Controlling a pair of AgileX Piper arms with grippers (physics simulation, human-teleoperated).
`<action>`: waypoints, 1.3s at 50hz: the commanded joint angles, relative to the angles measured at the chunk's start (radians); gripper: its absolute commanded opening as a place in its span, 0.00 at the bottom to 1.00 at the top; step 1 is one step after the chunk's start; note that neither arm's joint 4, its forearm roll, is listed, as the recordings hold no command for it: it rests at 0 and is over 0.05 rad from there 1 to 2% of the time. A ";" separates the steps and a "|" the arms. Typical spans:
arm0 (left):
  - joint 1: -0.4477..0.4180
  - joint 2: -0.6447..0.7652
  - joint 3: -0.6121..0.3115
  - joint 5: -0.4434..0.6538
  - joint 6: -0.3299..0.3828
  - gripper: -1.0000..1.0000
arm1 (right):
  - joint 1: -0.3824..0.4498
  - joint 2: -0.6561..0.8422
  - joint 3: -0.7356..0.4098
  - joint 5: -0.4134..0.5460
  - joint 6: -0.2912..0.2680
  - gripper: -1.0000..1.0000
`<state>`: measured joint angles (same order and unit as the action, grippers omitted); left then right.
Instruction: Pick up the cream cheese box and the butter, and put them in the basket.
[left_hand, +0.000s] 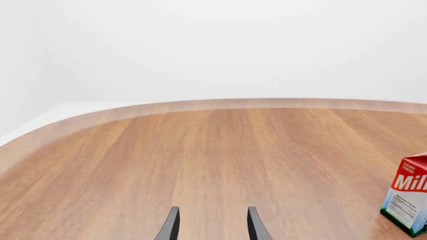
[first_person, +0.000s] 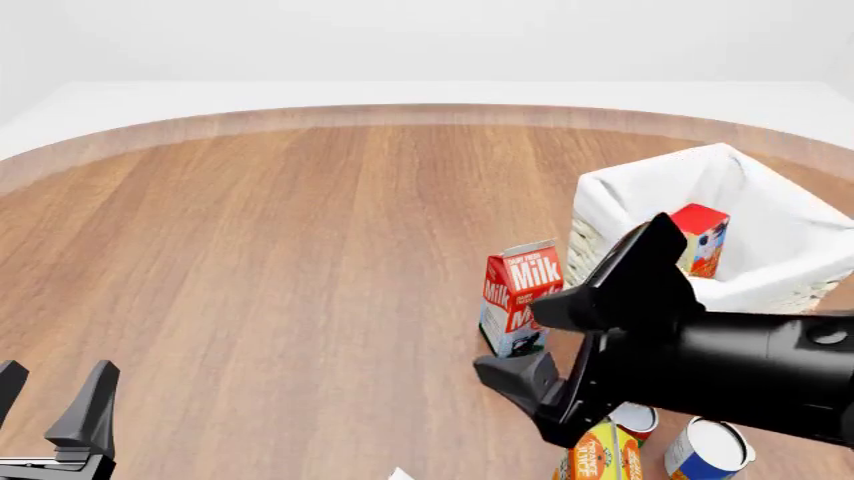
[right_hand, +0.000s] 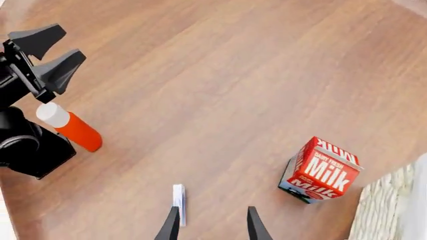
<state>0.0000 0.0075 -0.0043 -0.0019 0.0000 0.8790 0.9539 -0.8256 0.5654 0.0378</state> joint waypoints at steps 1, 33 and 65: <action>0.000 0.000 0.000 0.000 0.000 1.00 | 0.053 0.060 -0.014 -0.012 0.005 1.00; 0.000 0.000 0.000 0.000 0.000 1.00 | 0.148 0.266 -0.013 -0.143 0.079 1.00; 0.000 0.000 0.000 0.000 0.000 1.00 | 0.172 0.435 0.026 -0.238 0.150 1.00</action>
<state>0.0000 0.0075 -0.0043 -0.0019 0.0000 1.0435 1.3361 -0.8145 0.3668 0.1614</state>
